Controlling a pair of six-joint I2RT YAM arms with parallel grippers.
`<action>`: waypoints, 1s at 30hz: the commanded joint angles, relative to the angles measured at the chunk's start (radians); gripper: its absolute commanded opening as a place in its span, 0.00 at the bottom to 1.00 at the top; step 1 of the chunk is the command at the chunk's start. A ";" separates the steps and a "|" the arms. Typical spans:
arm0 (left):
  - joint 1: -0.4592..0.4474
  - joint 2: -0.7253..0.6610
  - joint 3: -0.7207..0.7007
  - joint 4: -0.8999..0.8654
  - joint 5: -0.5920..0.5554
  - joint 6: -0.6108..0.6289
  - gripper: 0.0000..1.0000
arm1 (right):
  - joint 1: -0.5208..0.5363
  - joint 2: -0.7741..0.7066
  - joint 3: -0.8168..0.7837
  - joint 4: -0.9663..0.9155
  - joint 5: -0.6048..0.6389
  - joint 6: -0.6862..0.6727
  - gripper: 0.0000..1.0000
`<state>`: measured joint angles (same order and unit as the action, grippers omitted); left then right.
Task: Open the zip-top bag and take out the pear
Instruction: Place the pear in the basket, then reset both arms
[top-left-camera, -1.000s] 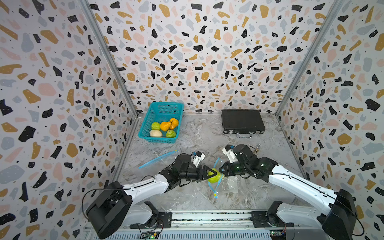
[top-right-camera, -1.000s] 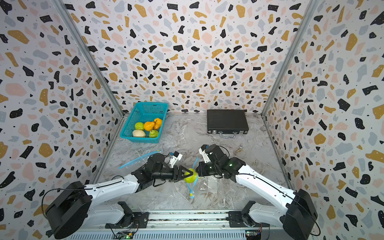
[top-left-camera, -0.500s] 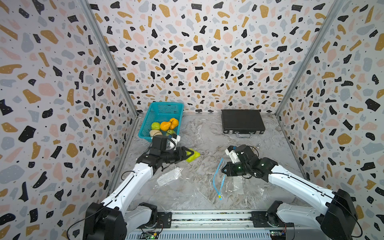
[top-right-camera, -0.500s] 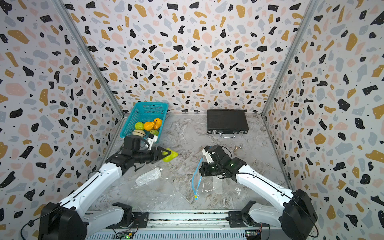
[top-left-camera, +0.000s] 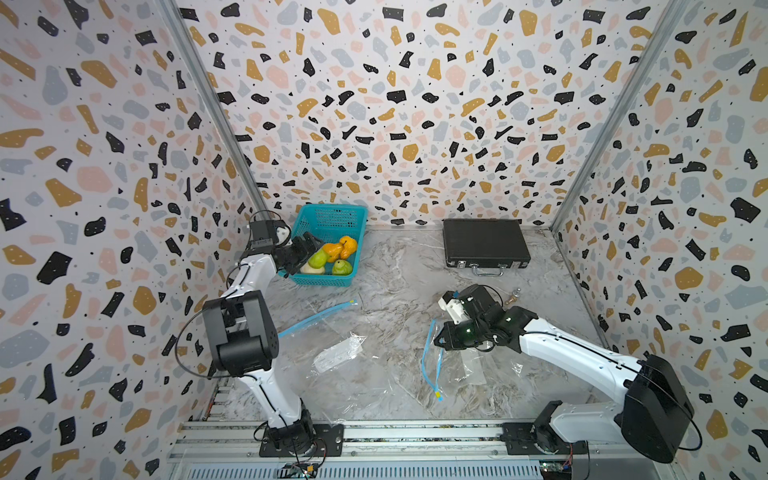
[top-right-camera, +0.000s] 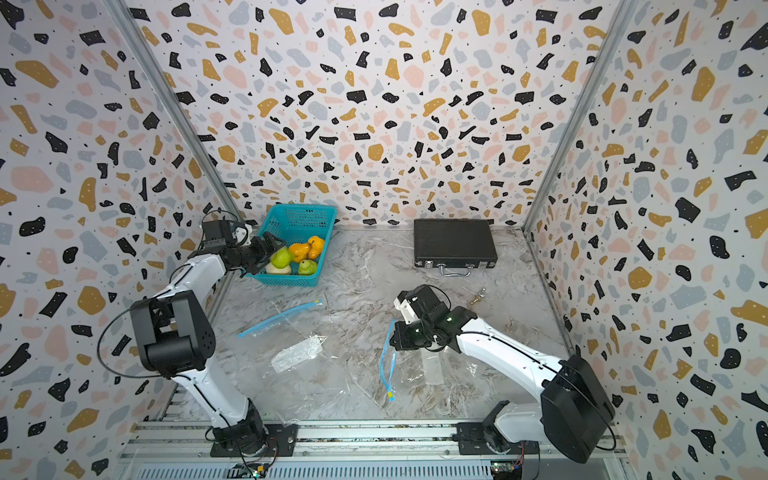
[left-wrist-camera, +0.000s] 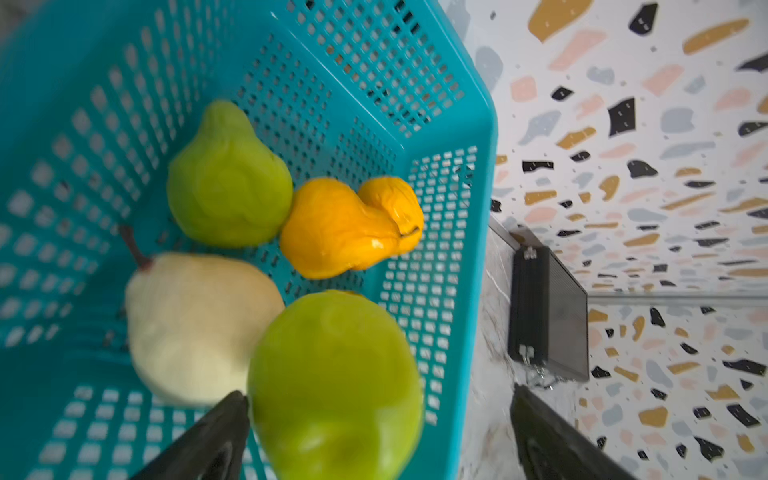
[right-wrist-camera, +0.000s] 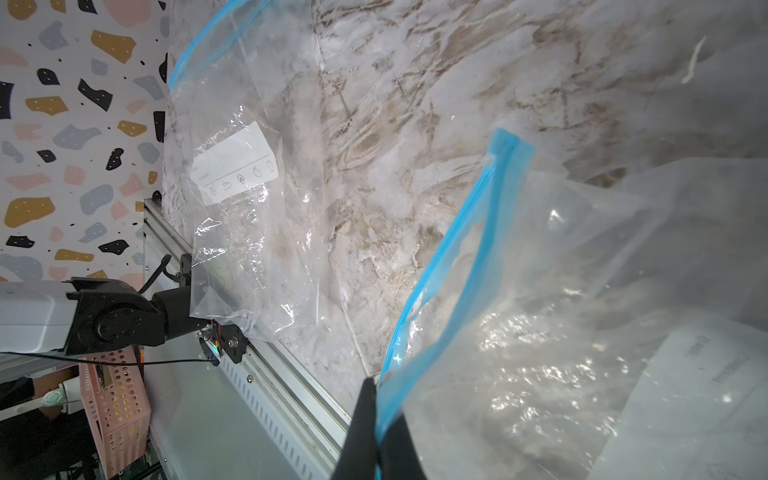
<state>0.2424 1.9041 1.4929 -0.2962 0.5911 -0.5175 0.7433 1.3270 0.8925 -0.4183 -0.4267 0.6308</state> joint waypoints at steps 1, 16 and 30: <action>-0.006 0.012 0.101 0.043 0.019 -0.017 0.99 | -0.002 0.011 0.063 -0.011 -0.008 -0.046 0.02; 0.029 -0.740 -0.311 0.005 0.079 -0.011 0.99 | -0.137 0.055 0.250 0.046 -0.186 -0.159 0.82; 0.040 -1.143 -0.871 0.207 -0.151 0.039 0.99 | -0.431 -0.514 -0.037 -0.115 0.791 -0.437 0.99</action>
<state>0.2749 0.8341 0.6762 -0.2146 0.5816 -0.5343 0.3523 0.7975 0.9409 -0.5304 0.0135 0.2771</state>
